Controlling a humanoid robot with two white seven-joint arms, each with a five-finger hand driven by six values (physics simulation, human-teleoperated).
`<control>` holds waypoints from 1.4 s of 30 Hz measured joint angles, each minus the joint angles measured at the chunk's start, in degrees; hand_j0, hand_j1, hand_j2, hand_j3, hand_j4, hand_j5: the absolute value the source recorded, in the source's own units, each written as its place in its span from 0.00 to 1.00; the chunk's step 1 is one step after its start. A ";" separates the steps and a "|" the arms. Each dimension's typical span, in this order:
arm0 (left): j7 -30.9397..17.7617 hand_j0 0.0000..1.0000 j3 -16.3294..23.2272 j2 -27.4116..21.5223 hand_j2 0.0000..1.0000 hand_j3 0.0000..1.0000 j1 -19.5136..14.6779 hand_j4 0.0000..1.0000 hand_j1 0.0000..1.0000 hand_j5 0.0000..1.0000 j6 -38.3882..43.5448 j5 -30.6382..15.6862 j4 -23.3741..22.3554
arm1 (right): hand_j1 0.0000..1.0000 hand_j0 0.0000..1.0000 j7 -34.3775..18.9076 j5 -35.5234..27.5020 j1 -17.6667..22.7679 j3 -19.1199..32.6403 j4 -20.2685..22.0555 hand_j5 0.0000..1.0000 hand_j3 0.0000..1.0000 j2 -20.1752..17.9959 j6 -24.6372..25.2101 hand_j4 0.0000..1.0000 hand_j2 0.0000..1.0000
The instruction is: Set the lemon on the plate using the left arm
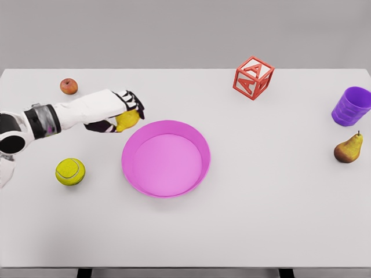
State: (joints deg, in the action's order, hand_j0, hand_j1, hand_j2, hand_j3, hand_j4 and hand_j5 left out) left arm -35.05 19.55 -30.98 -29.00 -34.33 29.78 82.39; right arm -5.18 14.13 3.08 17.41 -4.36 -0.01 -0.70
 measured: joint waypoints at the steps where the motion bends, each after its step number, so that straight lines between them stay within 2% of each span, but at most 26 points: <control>1: 0.00 0.45 0.00 0.01 0.45 0.45 0.35 0.45 0.45 0.45 -0.10 -0.04 0.68 | 1.00 1.00 0.00 0.00 0.00 0.00 0.02 1.00 1.00 0.00 0.00 1.00 1.00; 7: 0.02 0.46 0.04 0.13 0.46 0.46 1.93 0.46 0.46 0.46 -0.27 -0.64 4.56 | 1.00 1.00 0.00 0.00 0.00 0.00 0.00 1.00 1.00 0.00 0.00 1.00 1.00; 15: 0.04 0.47 0.10 1.07 0.47 0.47 2.11 0.47 0.47 0.47 -0.74 -1.04 6.03 | 1.00 1.00 0.00 0.00 0.00 0.00 0.00 1.00 1.00 0.00 0.00 1.00 1.00; 17: 0.02 0.47 0.10 1.40 0.47 0.47 3.60 0.47 0.47 0.47 -0.83 -1.01 6.85 | 1.00 1.00 0.00 0.00 0.00 0.00 0.01 1.00 1.00 0.00 0.00 1.00 1.00; 23: 0.02 0.48 0.07 2.02 0.48 0.48 4.13 0.48 0.48 0.48 -0.85 -1.20 9.13 | 1.00 1.00 0.00 0.00 0.00 0.00 0.00 1.00 1.00 0.00 0.00 1.00 1.00; 25: 0.02 0.55 0.07 2.10 0.55 0.55 4.13 0.55 0.55 0.55 -0.86 -1.29 9.55 | 1.00 1.00 0.00 0.00 0.00 0.01 -0.01 1.00 1.00 0.00 0.00 1.00 1.00; 30: 0.02 0.95 0.08 2.16 0.95 0.95 4.13 0.95 0.95 0.95 -0.84 -1.43 10.17 | 1.00 1.00 0.00 0.01 0.00 0.01 0.02 1.00 1.00 0.00 0.00 1.00 1.00; 32: 0.02 1.00 0.07 2.14 1.00 1.00 4.13 1.00 1.00 1.00 -0.84 -1.43 10.24 | 1.00 1.00 0.00 0.01 0.00 0.01 0.01 1.00 1.00 0.00 0.00 1.00 1.00; 39: 0.02 1.00 -0.20 1.89 1.00 1.00 3.87 1.00 1.00 1.00 -0.84 -1.49 10.49 | 1.00 1.00 0.00 -0.01 0.00 0.00 -0.01 1.00 1.00 0.00 0.00 1.00 1.00; 42: 0.01 1.00 -3.02 0.91 1.00 1.00 3.96 1.00 1.00 1.00 -0.85 -1.75 10.85 | 1.00 1.00 0.00 0.00 0.00 0.00 0.01 1.00 1.00 0.00 0.00 1.00 1.00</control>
State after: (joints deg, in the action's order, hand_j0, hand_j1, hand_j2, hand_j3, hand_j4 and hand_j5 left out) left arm -35.04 16.53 -30.07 -25.05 -35.18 28.02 93.24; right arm -5.18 14.13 3.08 17.41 -4.35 -0.01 -0.70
